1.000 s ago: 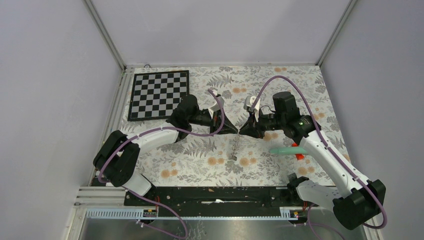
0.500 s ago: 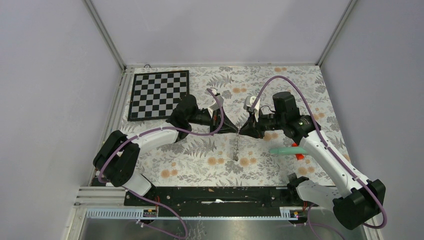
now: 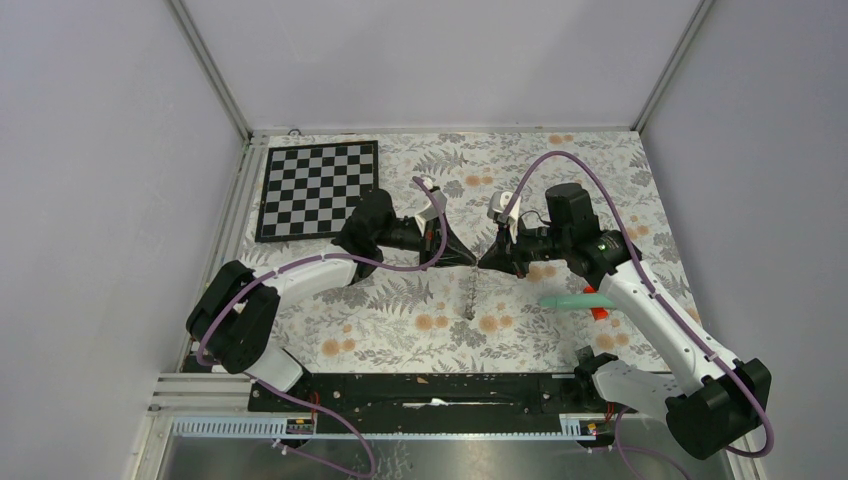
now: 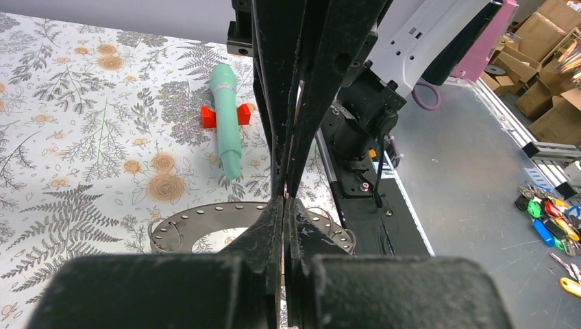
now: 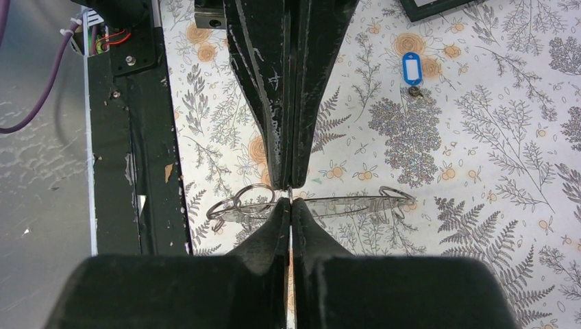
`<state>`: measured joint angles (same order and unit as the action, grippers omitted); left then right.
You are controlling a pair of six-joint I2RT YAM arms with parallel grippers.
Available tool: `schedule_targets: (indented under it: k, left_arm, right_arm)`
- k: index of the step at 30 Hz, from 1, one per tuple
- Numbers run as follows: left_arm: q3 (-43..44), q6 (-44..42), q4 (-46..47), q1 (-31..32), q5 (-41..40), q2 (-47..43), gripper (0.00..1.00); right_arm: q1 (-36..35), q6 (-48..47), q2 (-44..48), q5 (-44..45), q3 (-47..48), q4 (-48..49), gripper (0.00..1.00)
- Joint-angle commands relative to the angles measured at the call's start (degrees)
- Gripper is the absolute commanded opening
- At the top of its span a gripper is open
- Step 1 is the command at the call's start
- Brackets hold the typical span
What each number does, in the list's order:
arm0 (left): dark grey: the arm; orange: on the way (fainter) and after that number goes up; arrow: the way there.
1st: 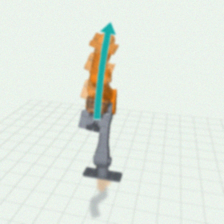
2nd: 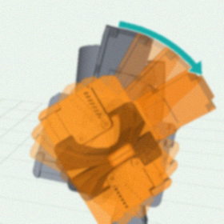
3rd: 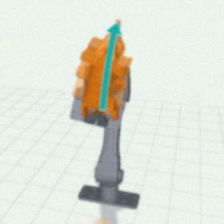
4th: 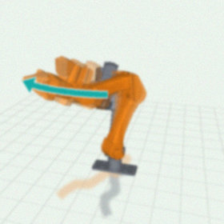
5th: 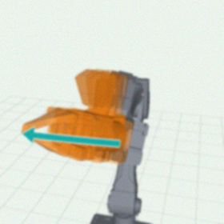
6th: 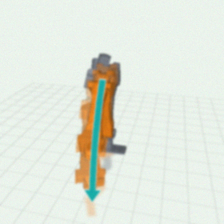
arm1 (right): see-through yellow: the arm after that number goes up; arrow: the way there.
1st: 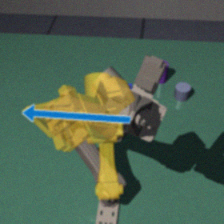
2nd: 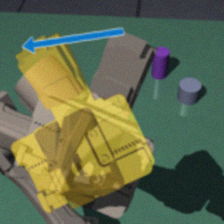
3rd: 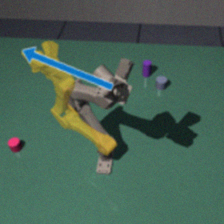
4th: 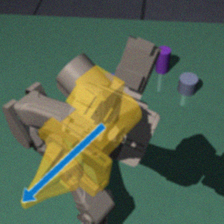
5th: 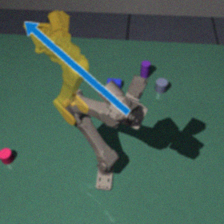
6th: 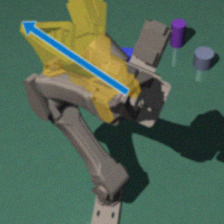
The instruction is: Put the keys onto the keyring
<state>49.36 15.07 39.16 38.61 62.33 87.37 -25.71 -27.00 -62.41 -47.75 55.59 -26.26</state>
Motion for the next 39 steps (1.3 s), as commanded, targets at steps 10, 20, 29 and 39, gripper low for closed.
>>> schedule_targets:
  k: [10,20,29,39]
  left_arm:
    - [2.63,-9.70,-8.58,-3.87,-0.84,-3.40,0.44]
    - [17.19,-41.32,-60.98,-9.37,-29.61,-2.18,0.80]
    - [25.81,-44.15,-73.05,-10.22,-39.37,10.13,0.72]
    - [41.82,-72.98,-87.51,-11.05,-38.73,26.17,0.65]
  right_arm:
    - [0.14,-5.81,2.94,3.18,-2.47,-0.19,0.00]
    - [0.55,-6.60,6.76,4.03,-7.02,1.76,0.00]
    - [1.28,-6.73,7.48,3.57,-8.53,2.72,0.00]
    - [1.28,-6.80,6.69,2.92,-8.84,2.62,0.00]
